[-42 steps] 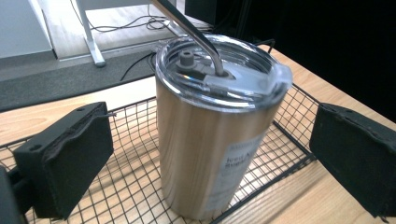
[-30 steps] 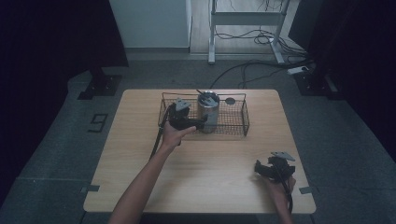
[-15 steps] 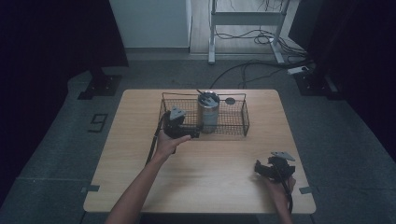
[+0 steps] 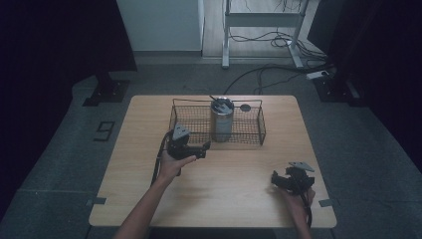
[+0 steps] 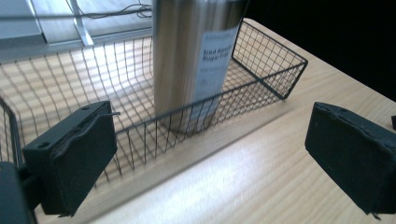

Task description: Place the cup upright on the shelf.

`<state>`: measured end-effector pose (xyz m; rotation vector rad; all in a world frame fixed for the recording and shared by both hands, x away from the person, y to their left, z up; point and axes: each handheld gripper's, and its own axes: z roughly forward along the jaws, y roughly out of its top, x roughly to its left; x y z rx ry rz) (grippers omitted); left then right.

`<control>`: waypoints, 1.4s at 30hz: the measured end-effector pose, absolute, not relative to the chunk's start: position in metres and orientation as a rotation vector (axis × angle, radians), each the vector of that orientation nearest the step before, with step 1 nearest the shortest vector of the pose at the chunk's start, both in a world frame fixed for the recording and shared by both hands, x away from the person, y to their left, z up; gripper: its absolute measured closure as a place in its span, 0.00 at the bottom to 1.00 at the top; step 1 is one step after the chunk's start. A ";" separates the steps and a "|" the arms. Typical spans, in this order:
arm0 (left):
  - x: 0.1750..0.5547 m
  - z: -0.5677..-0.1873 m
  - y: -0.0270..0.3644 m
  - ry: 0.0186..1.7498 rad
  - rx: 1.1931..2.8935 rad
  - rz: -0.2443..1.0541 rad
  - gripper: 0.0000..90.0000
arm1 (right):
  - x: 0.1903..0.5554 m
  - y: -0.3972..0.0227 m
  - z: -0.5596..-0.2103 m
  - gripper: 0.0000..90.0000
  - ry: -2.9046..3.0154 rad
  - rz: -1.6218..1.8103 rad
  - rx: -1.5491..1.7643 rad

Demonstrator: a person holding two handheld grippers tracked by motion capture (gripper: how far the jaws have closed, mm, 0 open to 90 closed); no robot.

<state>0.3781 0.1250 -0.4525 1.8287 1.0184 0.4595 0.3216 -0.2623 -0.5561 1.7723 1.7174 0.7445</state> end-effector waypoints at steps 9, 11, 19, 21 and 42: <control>0.352 -0.474 0.139 1.042 1.848 0.459 0.04 | 0.322 -0.262 -0.556 0.04 1.718 0.743 1.771; 0.347 -0.478 0.141 1.041 1.864 0.453 0.04 | 0.322 -0.262 -0.556 0.04 1.718 0.743 1.771; 0.329 -0.493 0.148 1.061 1.909 0.450 0.05 | 0.322 -0.262 -0.556 0.04 1.718 0.743 1.771; 0.324 -0.501 0.151 1.077 1.921 0.444 0.05 | 0.322 -0.262 -0.556 0.04 1.718 0.743 1.771; 0.308 -0.533 0.161 1.150 1.980 0.427 0.08 | 0.321 -0.262 -0.556 0.04 1.715 0.743 1.771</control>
